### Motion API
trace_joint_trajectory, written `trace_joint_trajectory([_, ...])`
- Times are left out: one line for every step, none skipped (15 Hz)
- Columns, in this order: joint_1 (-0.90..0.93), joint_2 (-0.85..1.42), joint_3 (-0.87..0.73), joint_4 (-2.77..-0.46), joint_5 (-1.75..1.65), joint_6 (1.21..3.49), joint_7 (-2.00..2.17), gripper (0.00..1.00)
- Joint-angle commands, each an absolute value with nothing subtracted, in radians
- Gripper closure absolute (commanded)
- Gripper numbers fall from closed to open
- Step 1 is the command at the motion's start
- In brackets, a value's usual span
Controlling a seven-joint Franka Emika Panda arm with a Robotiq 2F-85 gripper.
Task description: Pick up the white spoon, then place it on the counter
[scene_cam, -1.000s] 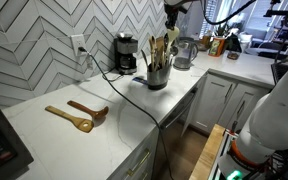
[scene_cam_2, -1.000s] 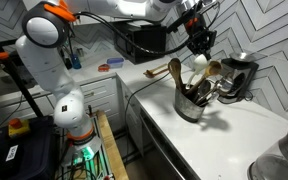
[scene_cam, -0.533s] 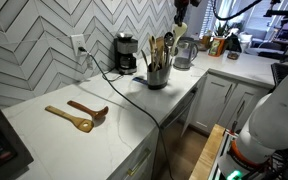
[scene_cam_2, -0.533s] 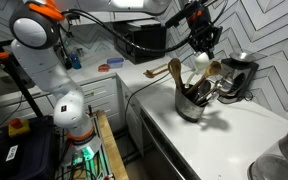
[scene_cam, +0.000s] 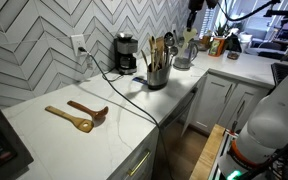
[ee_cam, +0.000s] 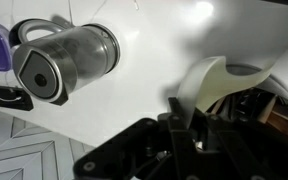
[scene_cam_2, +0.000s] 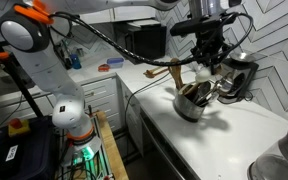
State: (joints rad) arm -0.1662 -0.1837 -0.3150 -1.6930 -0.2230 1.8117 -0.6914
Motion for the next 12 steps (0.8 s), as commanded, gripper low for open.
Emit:
trace_joint_trajectory([-0.190, -0.145, -0.367, -1.720, -0.064, 1.854, -0.811, 0.98])
trace_joint_trajectory([-0.193, -0.164, -0.330, -1.700, -0.141, 1.821, -0.752, 0.92])
trace_joint_trajectory([-0.200, -0.152, -0.340, -1.704, -0.111, 1.826, -0.773, 0.92])
trace_joint_trajectory([-0.204, -0.140, -0.345, -1.702, -0.096, 1.828, -0.784, 0.92])
trace_joint_trajectory([-0.205, -0.135, -0.347, -1.702, -0.089, 1.831, -0.788, 0.92])
trace_joint_trajectory([-0.205, -0.132, -0.346, -1.702, -0.087, 1.833, -0.788, 0.92])
trace_joint_trajectory([-0.205, -0.132, -0.346, -1.702, -0.085, 1.833, -0.788, 0.92])
trace_joint_trajectory([-0.205, -0.132, -0.346, -1.701, -0.085, 1.833, -0.788, 0.98])
trace_joint_trajectory([-0.200, -0.145, -0.342, -1.717, -0.078, 1.843, -0.806, 0.98])
trace_joint_trajectory([-0.199, -0.141, -0.337, -1.733, -0.096, 1.850, -0.810, 0.98])
trace_joint_trajectory([-0.201, -0.127, -0.339, -1.728, -0.086, 1.838, -0.820, 0.98])
trace_joint_trajectory([-0.207, -0.105, -0.352, -1.724, -0.067, 1.827, -0.869, 0.98])
